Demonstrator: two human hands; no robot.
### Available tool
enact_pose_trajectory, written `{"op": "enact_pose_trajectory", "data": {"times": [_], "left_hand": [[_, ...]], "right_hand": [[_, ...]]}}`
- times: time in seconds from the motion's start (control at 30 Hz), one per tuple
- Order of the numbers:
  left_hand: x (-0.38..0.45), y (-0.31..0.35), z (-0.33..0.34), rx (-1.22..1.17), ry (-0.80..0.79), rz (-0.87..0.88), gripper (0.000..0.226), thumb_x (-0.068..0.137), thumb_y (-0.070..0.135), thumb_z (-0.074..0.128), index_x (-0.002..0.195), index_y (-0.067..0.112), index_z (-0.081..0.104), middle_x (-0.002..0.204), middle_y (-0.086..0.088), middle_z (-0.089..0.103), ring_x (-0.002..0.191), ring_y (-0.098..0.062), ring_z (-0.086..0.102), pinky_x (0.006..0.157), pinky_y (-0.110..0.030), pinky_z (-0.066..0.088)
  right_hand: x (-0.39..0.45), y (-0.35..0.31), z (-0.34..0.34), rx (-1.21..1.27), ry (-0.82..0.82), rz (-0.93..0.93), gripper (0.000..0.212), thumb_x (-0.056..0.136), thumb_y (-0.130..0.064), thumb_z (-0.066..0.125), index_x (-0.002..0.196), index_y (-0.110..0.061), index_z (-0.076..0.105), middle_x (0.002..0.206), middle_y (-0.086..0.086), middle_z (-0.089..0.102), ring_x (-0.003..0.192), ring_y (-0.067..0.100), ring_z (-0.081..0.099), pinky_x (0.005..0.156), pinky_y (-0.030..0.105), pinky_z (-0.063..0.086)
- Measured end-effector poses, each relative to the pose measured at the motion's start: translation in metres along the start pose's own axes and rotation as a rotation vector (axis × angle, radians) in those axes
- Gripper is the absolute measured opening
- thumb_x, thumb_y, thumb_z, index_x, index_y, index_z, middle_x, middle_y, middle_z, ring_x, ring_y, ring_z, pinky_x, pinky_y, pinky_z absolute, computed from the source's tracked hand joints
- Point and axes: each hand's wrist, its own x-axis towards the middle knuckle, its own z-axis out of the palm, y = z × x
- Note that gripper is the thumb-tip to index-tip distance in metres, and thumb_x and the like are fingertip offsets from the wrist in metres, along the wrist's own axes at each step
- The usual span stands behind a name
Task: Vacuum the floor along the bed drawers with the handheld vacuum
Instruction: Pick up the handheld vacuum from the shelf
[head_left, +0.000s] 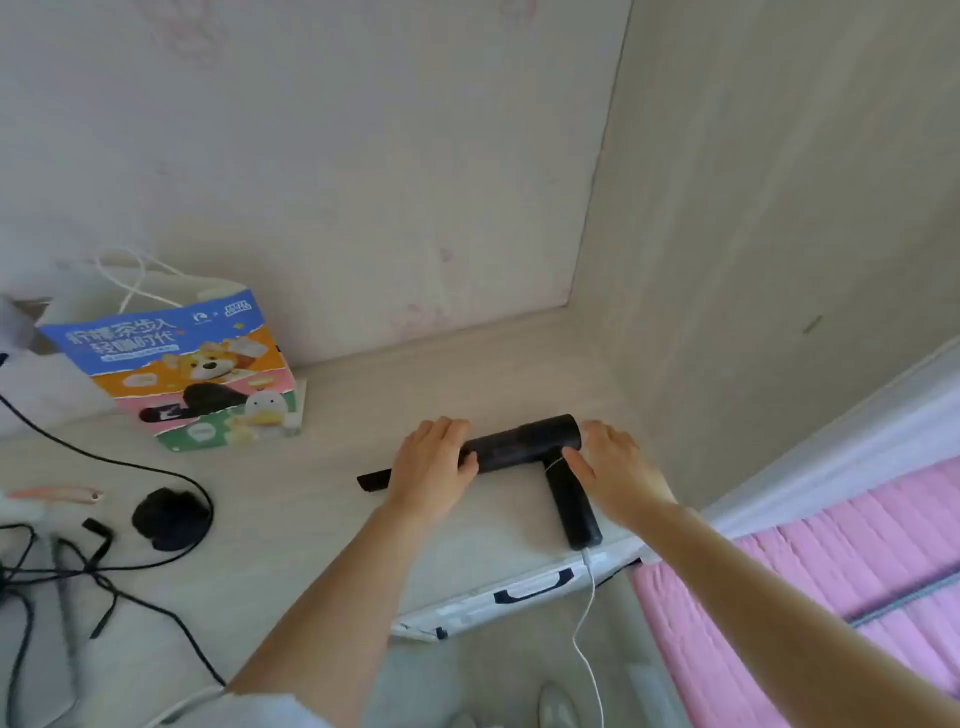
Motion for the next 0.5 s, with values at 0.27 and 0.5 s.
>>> {"op": "enact_pose_trajectory", "data": {"times": [0.27, 0.5], "left_hand": [[0.025, 0.002, 0.047, 0.106, -0.303, 0.012, 0.064, 0.101, 0.031, 0.058, 0.156, 0.017, 0.029, 0.158, -0.003, 0.035, 0.139, -0.026, 0.037, 0.115, -0.035, 0.029], [0.050, 0.005, 0.074, 0.128, -0.378, 0.020, 0.073, 0.098, 0.028, 0.063, 0.158, 0.018, 0.023, 0.154, -0.007, 0.039, 0.131, -0.030, 0.045, 0.107, -0.039, 0.039]], "right_hand": [[0.023, 0.023, 0.059, 0.164, -0.190, 0.273, 0.047, 0.094, -0.046, 0.049, 0.122, -0.009, 0.044, 0.116, 0.010, 0.054, 0.105, 0.029, 0.053, 0.090, 0.042, 0.048], [0.047, 0.028, 0.090, 0.237, -0.187, 0.375, 0.050, 0.089, -0.046, 0.057, 0.118, -0.007, 0.046, 0.113, 0.012, 0.056, 0.099, 0.030, 0.056, 0.085, 0.041, 0.050]]}}
